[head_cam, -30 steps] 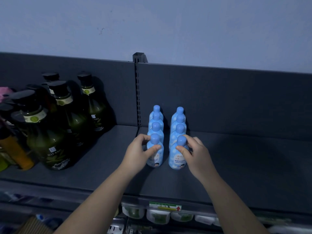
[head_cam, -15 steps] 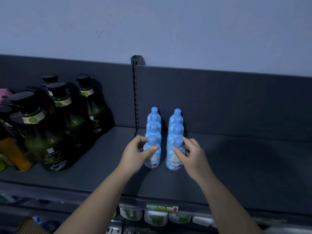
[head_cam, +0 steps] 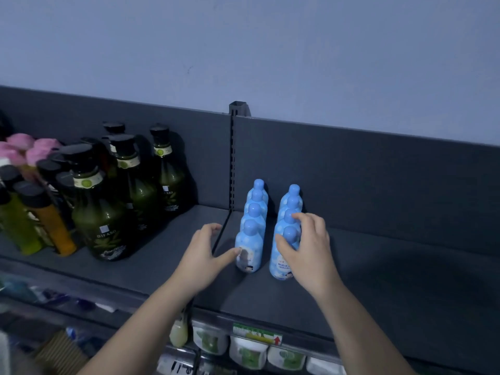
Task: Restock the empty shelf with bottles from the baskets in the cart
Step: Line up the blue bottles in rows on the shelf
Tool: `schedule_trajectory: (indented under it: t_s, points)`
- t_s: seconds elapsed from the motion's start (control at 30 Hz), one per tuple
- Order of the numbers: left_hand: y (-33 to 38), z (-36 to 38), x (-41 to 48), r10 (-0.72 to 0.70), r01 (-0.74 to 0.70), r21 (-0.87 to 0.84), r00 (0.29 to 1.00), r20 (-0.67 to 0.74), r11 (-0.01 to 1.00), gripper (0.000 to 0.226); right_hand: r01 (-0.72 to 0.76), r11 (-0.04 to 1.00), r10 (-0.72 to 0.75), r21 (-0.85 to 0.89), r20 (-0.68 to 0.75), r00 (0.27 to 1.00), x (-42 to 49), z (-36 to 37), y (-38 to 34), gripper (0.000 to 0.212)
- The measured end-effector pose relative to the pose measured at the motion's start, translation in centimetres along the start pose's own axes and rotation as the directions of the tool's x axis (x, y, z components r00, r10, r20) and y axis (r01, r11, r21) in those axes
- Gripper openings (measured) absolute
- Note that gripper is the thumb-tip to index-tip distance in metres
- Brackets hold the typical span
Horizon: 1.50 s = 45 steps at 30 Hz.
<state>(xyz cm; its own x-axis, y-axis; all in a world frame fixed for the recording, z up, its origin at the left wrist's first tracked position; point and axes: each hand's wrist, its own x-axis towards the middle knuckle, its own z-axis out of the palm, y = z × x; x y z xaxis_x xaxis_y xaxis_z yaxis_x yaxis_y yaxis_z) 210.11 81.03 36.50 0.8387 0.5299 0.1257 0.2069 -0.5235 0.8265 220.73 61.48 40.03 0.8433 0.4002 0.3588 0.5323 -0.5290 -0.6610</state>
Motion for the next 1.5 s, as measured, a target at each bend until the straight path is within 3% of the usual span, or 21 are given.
schedule_trajectory:
  t_s: [0.07, 0.17, 0.27, 0.47, 0.63, 0.97, 1.17, 1.4, 1.5]
  points:
    - [-0.5, -1.4, -1.1, 0.031, -0.027, 0.136, 0.999, -0.027, 0.99, 0.065, 0.125, 0.989, -0.127, -0.08, -0.027, 0.991, -0.1, 0.2, -1.1, 0.05]
    - [-1.4, -4.1, -3.4, 0.016, 0.0, 0.325, 0.999, -0.046, 0.946, 0.065, 0.255, 0.965, -0.255, -0.058, 0.008, 0.967, 0.1, 1.0, -4.1, 0.055]
    - [-3.0, -6.7, -6.0, -0.038, 0.077, 0.445, 0.995, -0.096, 0.892, 0.067, 0.379, 0.92, -0.366, -0.099, 0.127, 0.922, 0.1, 2.9, -7.1, 0.064]
    - [-7.2, -12.0, -11.9, -0.167, 0.242, 0.484, 0.967, -0.194, 0.841, 0.073, 0.608, 0.783, -0.449, -0.133, 0.556, 0.7, -2.5, 8.5, -12.2, 0.075]
    - [-11.4, -16.1, -16.1, -0.23, 0.361, 0.501, 0.924, -0.305, 0.787, 0.082, 0.696, 0.715, -0.454, -0.064, 0.715, 0.532, -5.8, 13.1, -15.9, 0.082]
    - [-21.2, -25.3, -24.0, -0.324, 0.45, 0.55, 0.892, -0.315, 0.704, 0.082, 0.746, 0.665, -0.48, 0.045, 0.791, 0.38, -12.5, 23.8, -24.3, 0.085]
    - [-28.1, -31.1, -27.1, -0.39, 0.482, 0.341, 0.869, -0.306, 0.807, 0.076, 0.714, 0.691, -0.451, 0.112, 0.839, 0.305, -19.3, 32.3, -28.3, 0.078]
    - [-35.9, -30.9, -28.3, -0.539, 0.569, 0.242, 0.822, -0.183, 0.786, 0.074, 0.649, 0.744, -0.417, 0.159, 0.87, 0.264, -24.1, 40.2, -28.9, 0.077]
    - [-38.5, -29.6, -27.5, -0.631, 0.644, 0.109, 0.764, -0.138, 0.757, 0.073, 0.642, 0.755, -0.364, 0.132, 0.899, 0.243, -25.4, 43.4, -27.7, 0.076]
